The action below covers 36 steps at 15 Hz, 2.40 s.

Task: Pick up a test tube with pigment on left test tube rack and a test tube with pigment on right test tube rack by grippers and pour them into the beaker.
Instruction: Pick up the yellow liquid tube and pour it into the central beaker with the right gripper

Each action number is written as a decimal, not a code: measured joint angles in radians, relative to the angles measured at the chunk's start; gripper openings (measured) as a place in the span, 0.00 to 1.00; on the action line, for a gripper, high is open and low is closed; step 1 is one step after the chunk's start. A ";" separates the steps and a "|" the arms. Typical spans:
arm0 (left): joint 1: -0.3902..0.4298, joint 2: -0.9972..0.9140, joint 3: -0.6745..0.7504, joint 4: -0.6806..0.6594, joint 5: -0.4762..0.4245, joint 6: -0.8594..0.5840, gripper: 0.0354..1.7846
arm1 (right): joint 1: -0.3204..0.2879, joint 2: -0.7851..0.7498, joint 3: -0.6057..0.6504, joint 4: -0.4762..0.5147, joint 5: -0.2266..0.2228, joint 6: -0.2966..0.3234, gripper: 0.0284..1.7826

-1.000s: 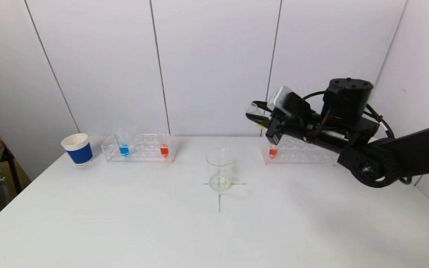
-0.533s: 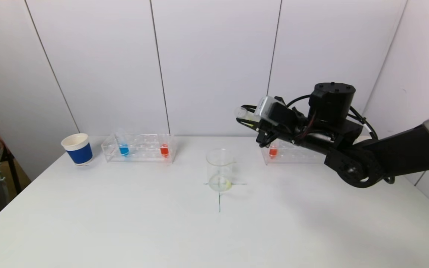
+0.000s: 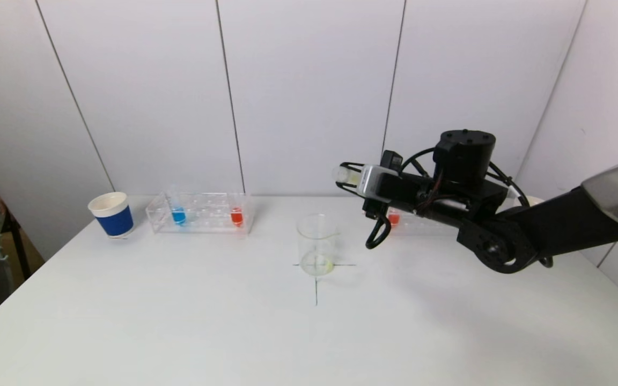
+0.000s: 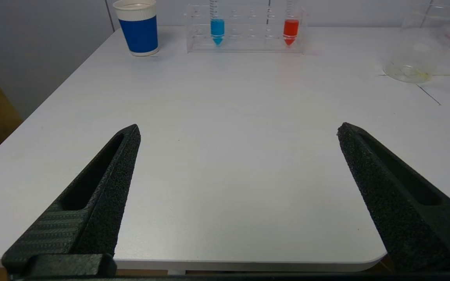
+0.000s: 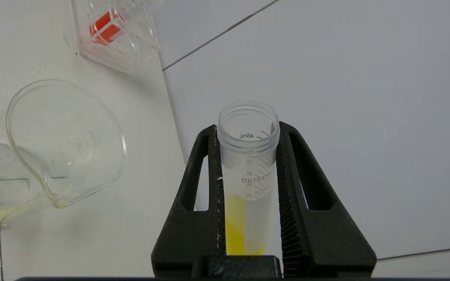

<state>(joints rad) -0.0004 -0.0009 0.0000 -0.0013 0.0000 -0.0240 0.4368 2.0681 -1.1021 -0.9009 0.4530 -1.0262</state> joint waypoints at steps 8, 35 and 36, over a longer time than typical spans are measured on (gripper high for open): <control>0.000 0.000 0.000 0.000 0.000 0.000 0.99 | 0.006 0.031 -0.018 -0.001 0.044 -0.131 0.24; 0.000 0.000 0.000 0.000 0.000 0.000 0.99 | 0.021 0.077 -0.009 -0.013 0.074 -0.326 0.24; 0.000 0.000 0.000 0.000 0.000 0.000 0.99 | 0.021 0.077 -0.009 -0.013 0.077 -0.336 0.24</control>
<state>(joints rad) 0.0000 -0.0009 0.0000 -0.0013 0.0000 -0.0238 0.4583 2.1455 -1.1106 -0.9136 0.5296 -1.3623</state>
